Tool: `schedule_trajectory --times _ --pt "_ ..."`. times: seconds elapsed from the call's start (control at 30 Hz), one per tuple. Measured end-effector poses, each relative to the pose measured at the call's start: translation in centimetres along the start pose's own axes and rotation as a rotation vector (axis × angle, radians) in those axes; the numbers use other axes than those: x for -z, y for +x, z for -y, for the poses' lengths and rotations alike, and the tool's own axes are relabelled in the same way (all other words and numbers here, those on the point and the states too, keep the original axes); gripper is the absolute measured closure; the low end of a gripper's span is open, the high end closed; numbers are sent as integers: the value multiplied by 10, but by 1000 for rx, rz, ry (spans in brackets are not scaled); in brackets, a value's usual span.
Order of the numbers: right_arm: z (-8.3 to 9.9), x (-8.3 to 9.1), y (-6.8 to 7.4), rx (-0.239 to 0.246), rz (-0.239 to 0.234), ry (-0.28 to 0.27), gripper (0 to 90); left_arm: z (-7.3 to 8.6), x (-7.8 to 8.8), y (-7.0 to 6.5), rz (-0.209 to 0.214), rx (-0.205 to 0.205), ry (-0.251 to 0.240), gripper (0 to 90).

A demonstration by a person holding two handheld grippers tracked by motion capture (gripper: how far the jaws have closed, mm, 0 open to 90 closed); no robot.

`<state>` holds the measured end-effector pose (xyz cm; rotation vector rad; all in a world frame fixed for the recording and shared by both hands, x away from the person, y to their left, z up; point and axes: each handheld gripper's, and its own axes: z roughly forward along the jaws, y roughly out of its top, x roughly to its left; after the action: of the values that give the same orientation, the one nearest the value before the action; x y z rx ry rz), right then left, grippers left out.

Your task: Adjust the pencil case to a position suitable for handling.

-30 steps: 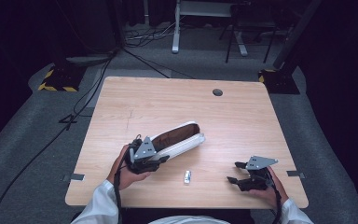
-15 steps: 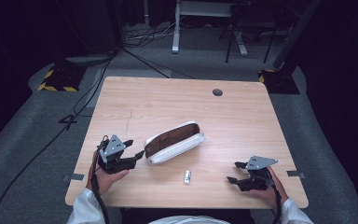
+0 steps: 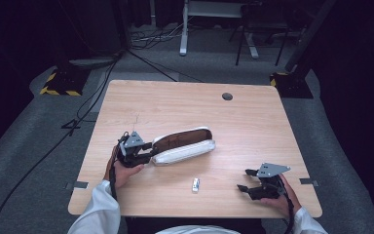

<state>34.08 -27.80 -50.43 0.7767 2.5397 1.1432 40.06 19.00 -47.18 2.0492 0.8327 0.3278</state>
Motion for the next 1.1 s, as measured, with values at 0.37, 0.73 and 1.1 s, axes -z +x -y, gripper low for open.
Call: schedule_trajectory --times 0.37,0.73,1.1 --pt "0 0 0 3 -2 1 299 -24 -39 -7 71 -27 -6 665" --pt "0 0 0 6 -5 -2 299 -50 -70 -22 52 -94 14 598" --pt "-5 -4 3 30 -29 11 278 -11 -9 -16 -82 -120 139 420"
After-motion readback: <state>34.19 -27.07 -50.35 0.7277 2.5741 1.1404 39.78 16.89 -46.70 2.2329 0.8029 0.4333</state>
